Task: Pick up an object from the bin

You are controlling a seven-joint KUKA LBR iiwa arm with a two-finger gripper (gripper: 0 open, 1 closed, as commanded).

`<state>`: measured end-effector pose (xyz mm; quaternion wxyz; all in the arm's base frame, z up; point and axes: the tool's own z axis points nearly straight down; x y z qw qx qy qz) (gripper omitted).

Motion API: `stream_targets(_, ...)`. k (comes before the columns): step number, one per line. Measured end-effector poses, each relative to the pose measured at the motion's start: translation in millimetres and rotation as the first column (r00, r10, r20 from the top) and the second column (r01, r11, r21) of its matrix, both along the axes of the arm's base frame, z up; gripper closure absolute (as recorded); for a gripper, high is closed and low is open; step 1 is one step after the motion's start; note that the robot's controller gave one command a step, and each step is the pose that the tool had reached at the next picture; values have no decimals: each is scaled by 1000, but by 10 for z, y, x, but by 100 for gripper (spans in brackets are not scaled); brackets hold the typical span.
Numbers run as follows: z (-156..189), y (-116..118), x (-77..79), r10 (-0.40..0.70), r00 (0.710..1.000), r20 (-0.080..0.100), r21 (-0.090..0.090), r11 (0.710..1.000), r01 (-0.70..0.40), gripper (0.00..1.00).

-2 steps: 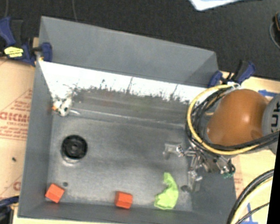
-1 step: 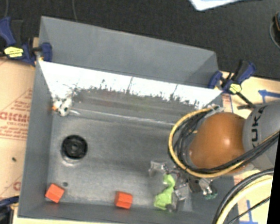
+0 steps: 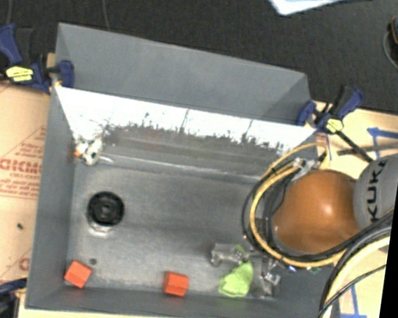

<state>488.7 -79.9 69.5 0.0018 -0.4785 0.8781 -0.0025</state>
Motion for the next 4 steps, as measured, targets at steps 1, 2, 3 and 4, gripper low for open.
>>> stream_targets(1,16,221,-67,-226,974,-1,3,974,226,100)
stream_targets(2,16,221,-67,-226,974,-1,3,974,226,100)
stream_targets(3,52,222,-74,-226,974,0,4,974,226,100)
stream_targets(4,183,224,-94,-226,974,-9,2,974,226,100)
